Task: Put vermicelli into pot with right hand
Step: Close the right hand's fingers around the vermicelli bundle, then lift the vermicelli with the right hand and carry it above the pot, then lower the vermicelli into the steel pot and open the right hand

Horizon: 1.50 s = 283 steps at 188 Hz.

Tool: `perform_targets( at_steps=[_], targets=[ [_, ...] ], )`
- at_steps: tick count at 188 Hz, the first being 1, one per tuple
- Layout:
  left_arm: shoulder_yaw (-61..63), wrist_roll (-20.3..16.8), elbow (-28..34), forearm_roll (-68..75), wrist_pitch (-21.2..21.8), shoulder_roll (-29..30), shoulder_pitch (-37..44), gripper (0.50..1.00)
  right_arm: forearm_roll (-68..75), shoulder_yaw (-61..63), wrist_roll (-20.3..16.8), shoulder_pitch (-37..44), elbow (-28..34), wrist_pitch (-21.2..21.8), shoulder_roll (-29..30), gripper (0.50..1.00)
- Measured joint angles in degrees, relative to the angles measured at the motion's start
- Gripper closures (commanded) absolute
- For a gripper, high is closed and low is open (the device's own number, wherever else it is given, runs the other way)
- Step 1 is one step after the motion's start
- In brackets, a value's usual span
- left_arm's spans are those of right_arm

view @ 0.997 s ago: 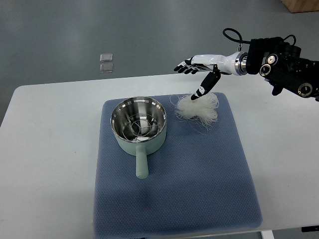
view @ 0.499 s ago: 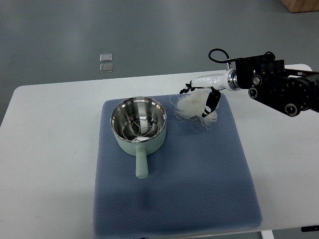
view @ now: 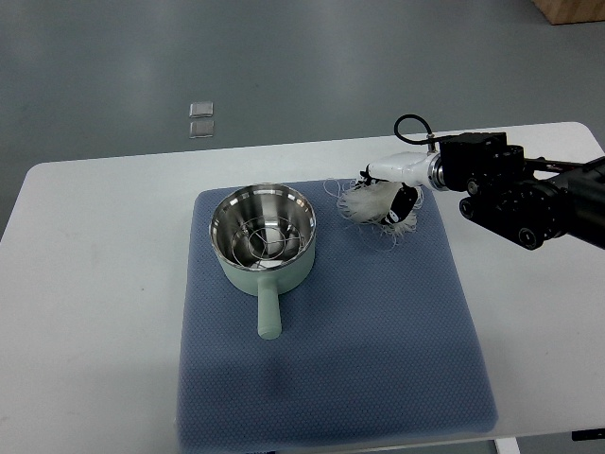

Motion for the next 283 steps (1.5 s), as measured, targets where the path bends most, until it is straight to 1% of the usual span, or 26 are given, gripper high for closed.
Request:
perform_targets(
  at_steps=[38, 61, 81, 111, 151, 197, 237, 238, 239, 240, 241, 242, 243, 244, 245, 246, 247, 248, 249, 250, 251, 252, 253, 254, 262, 283],
  targets=[
    [0.00, 0.00, -0.04, 0.00, 0.00, 0.00, 0.02, 0.500, -0.35, 0.66, -0.13, 0.64, -0.29, -1.94, -0.20, 1.000],
    [0.00, 0.00, -0.15, 0.00, 0.00, 0.00, 0.00, 0.500, 1.35, 1.90, 0.13, 3.05, 0.27, -4.32, -0.96, 1.000],
    [0.00, 0.00, -0.10, 0.00, 0.00, 0.00, -0.01, 0.500, 5.24, 5.50, 0.56, 5.78, 1.89, -4.46, -1.92, 1.000],
    [0.00, 0.00, 0.06, 0.00, 0.00, 0.00, 0.00, 0.500, 11.49, 8.49, 0.75, 10.69, 7.20, -2.96, -3.56, 1.000],
    [-0.01, -0.05, 0.10, 0.00, 0.00, 0.00, 0.03, 0.500, 21.11, 10.19, 1.54, 15.12, 12.89, 1.18, -3.88, 1.000],
    [-0.01, -0.01, 0.10, 0.00, 0.01, 0.00, 0.04, 0.500, 23.88, 10.45, 3.28, 11.70, 18.50, 4.03, -1.70, 1.000],
    [-0.01, 0.00, 0.10, 0.00, 0.02, 0.00, 0.04, 0.500, 23.06, 9.43, 3.80, 8.90, 19.04, 4.08, 2.12, 1.000],
    [-0.01, 0.00, 0.10, 0.00, 0.02, 0.00, 0.04, 0.500, 23.05, 9.39, 3.80, 8.84, 19.02, 4.07, 2.20, 0.979],
    [-0.01, 0.00, 0.10, 0.00, 0.02, 0.00, 0.04, 0.500, 23.03, 9.36, 3.80, 8.78, 19.01, 4.06, 2.28, 0.979],
    [-0.01, 0.00, 0.10, 0.00, 0.02, 0.00, 0.04, 0.500, 23.02, 9.32, 3.80, 8.72, 19.00, 4.05, 2.35, 0.927],
    [-0.01, 0.00, 0.10, 0.00, 0.02, 0.00, 0.04, 0.500, 23.00, 9.28, 3.80, 8.66, 18.98, 4.04, 2.42, 0.926],
    [-0.01, 0.00, 0.10, 0.00, 0.02, 0.00, 0.04, 0.500, 22.99, 9.24, 3.80, 8.61, 18.97, 4.02, 2.49, 0.877],
    [-0.01, 0.00, 0.10, 0.00, 0.02, 0.00, 0.04, 0.500, 22.97, 9.20, 3.80, 8.55, 18.96, 4.00, 2.55, 0.877],
    [-0.01, 0.00, 0.10, 0.00, 0.02, 0.00, 0.04, 0.500, 22.95, 9.15, 3.80, 8.50, 18.94, 3.98, 2.61, 0.828],
    [-0.01, 0.00, 0.10, 0.00, 0.02, 0.00, 0.04, 0.500, 22.94, 9.11, 3.80, 8.45, 18.92, 3.95, 2.67, 0.828],
    [-0.01, 0.00, 0.10, 0.00, 0.02, 0.00, 0.04, 0.500, 22.92, 9.06, 3.80, 8.40, 18.90, 3.93, 2.73, 0.779],
    [-0.01, 0.00, 0.11, 0.00, 0.02, 0.00, 0.04, 0.500, 22.88, 8.96, 3.80, 8.30, 18.86, 3.87, 2.82, 0.779],
    [-0.01, 0.00, 0.10, 0.00, 0.02, 0.00, 0.04, 0.500, 22.86, 8.91, 3.80, 8.26, 18.83, 3.84, 2.87, 0.738],
    [-0.01, 0.00, 0.10, 0.00, 0.02, 0.00, 0.04, 0.500, 22.84, 8.86, 3.80, 8.21, 18.81, 3.81, 2.91, 0.738],
    [-0.01, 0.00, 0.10, 0.00, 0.02, 0.00, 0.04, 0.500, 22.82, 8.81, 3.80, 8.16, 18.79, 3.77, 2.94, 0.704],
    [-0.01, 0.00, 0.10, 0.00, 0.02, 0.00, 0.04, 0.500, 22.80, 8.76, 3.80, 8.12, 18.77, 3.74, 2.97, 0.703],
    [-0.01, 0.00, 0.10, 0.00, 0.02, 0.00, 0.04, 0.500, 22.78, 8.72, 3.80, 8.07, 18.75, 3.72, 3.00, 0.675],
    [-0.01, 0.00, 0.10, 0.00, 0.02, 0.00, 0.04, 0.500, 22.76, 8.67, 3.80, 8.03, 18.73, 3.69, 3.02, 0.675],
    [-0.01, 0.00, 0.10, 0.00, 0.02, 0.00, 0.04, 0.500, 22.74, 8.63, 3.80, 7.99, 18.72, 3.67, 3.04, 0.654],
    [-0.01, 0.00, 0.08, 0.00, 0.02, 0.00, 0.04, 0.500, 22.62, 8.39, 3.80, 7.67, 18.59, 3.54, 3.12, 0.603],
    [-0.01, 0.00, 0.03, 0.00, 0.02, 0.00, 0.04, 0.500, 22.61, 8.30, 3.77, 7.34, 18.47, 3.44, 2.65, 0.587]
  ],
)
